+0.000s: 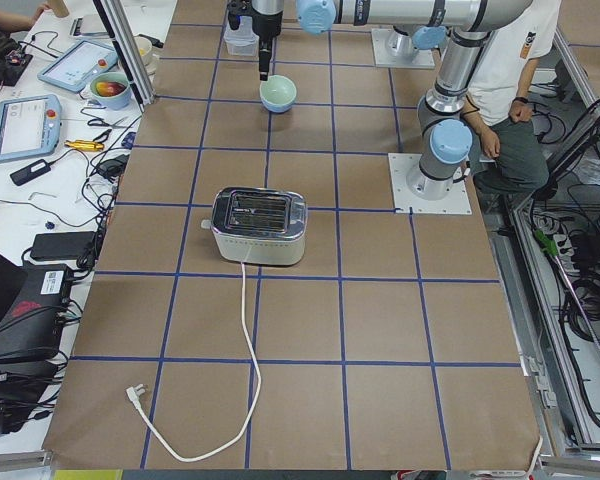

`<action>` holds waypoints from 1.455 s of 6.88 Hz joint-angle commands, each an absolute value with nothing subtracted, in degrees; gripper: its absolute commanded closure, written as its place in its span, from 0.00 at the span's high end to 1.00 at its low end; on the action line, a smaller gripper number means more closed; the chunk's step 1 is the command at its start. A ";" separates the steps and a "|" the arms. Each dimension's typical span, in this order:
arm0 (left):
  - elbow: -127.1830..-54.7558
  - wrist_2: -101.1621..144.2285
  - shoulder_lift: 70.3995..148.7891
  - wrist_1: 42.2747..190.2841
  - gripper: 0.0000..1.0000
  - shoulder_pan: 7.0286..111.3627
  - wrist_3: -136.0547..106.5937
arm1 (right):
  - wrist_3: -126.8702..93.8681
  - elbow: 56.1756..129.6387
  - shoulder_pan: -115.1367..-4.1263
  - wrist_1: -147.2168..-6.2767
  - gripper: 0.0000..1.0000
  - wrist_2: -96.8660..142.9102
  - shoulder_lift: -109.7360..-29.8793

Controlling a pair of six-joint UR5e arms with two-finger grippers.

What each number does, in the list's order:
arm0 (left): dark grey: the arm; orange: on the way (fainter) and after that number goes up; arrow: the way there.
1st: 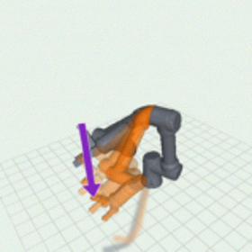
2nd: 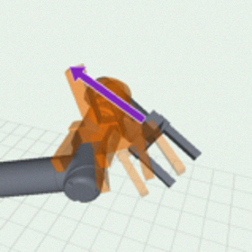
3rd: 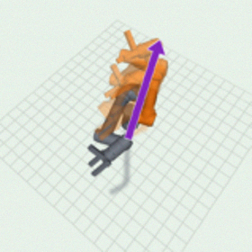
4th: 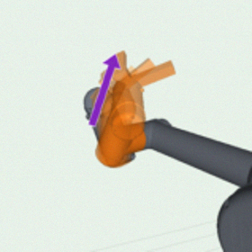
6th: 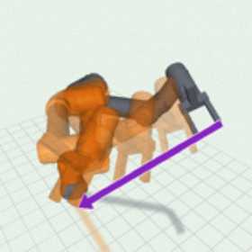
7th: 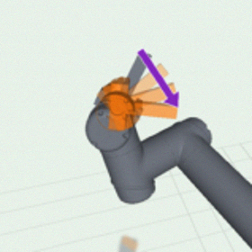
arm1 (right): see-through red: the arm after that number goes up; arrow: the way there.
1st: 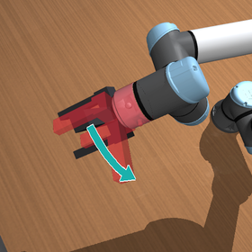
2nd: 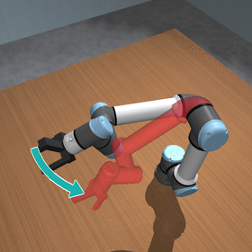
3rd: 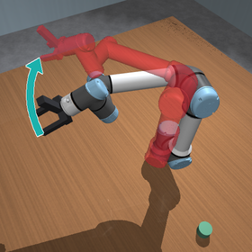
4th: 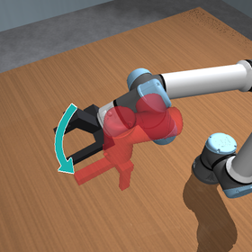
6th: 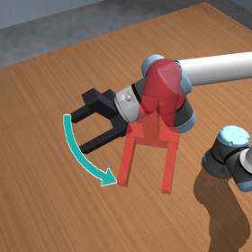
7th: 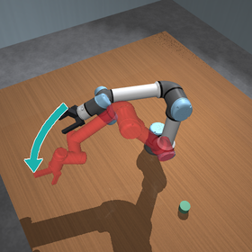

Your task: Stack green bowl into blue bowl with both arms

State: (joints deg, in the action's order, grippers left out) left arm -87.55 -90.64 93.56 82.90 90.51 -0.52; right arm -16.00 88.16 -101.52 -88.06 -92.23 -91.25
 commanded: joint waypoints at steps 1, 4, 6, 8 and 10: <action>-87.54 -90.70 93.51 82.88 1.00 90.53 -0.53 | -11.53 83.88 -94.26 -86.93 1.00 -91.67 -91.41; -87.71 -90.70 93.60 82.88 1.00 90.53 -0.53 | -9.50 82.09 -92.11 -85.08 1.00 -91.32 -90.44; -87.71 -90.70 93.69 82.88 1.00 90.62 -0.62 | -8.79 82.09 -92.20 -85.08 1.00 -91.41 -90.44; -87.71 -90.70 93.69 82.88 1.00 90.62 -0.62 | -8.70 82.09 -92.37 -84.90 1.00 -91.49 -90.61; -87.71 -90.70 93.69 82.88 1.00 90.62 -0.70 | -8.70 82.18 -92.55 -84.90 1.00 -91.58 -90.53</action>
